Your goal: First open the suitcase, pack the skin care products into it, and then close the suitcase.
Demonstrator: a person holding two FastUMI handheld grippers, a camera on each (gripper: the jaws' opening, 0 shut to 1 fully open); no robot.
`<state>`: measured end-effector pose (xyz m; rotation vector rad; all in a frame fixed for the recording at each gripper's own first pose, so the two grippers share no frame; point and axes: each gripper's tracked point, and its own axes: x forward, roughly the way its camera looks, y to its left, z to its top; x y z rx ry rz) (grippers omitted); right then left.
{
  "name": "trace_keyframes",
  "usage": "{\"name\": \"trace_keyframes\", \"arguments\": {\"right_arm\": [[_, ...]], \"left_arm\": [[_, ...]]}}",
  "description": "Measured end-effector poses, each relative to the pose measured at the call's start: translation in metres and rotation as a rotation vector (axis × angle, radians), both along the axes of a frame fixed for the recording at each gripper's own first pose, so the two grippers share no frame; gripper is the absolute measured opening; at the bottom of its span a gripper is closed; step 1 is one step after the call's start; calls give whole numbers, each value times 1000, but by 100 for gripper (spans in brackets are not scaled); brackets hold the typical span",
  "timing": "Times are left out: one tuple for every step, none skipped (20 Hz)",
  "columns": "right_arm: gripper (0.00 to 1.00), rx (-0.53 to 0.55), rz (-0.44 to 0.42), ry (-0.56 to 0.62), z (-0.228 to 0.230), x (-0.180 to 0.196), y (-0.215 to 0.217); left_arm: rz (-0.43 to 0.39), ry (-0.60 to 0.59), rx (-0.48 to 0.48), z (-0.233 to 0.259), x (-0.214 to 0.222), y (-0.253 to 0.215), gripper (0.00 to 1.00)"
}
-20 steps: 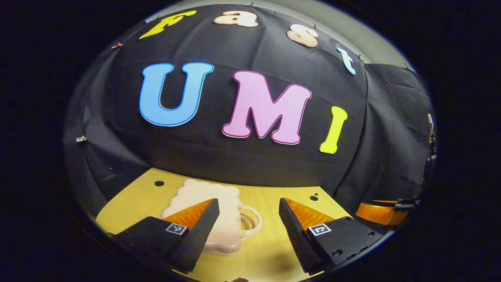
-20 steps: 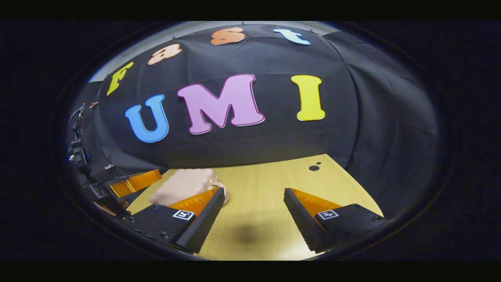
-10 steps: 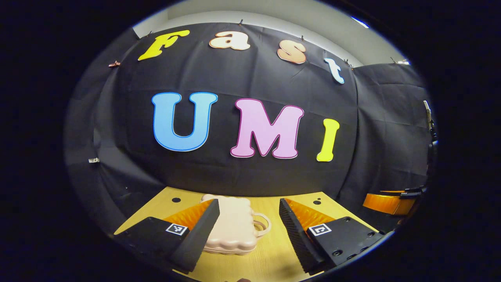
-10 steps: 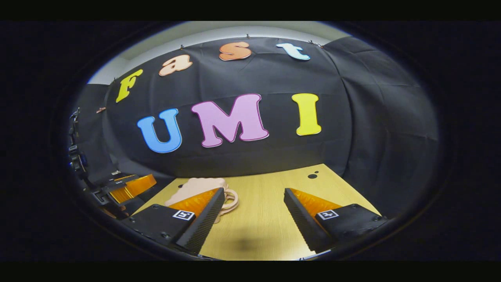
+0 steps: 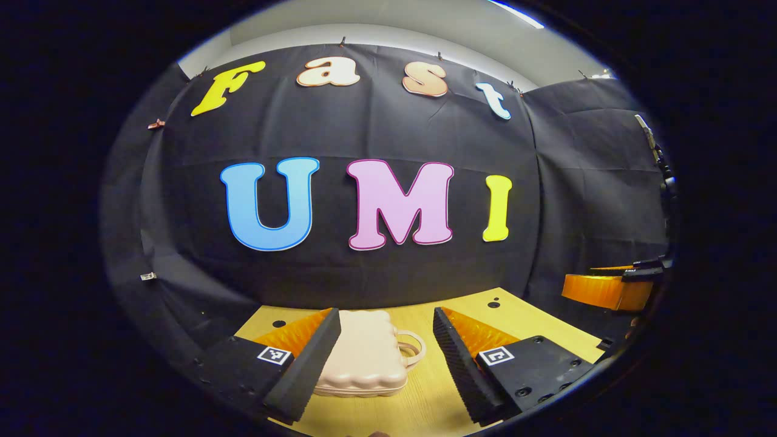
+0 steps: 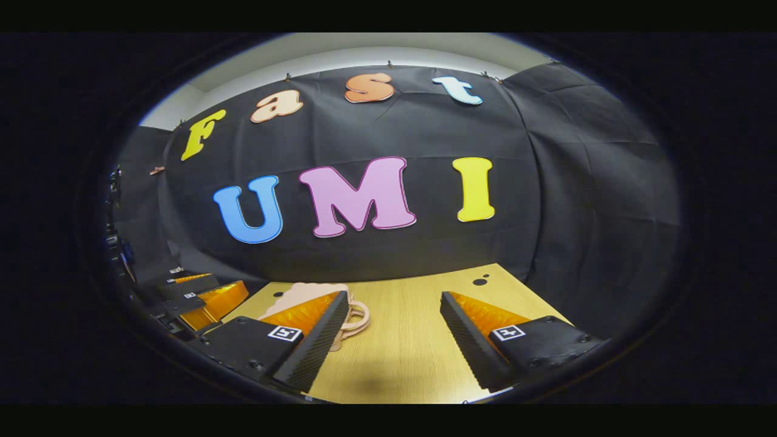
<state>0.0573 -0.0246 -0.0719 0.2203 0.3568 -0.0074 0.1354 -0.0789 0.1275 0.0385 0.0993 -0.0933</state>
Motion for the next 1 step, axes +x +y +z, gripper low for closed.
{"name": "trace_keyframes", "arguments": {"right_arm": [[97, -6, 2, -4, 2, 1, 0]], "left_arm": [[-7, -2, -5, 0, 1, -3, 96]]}}
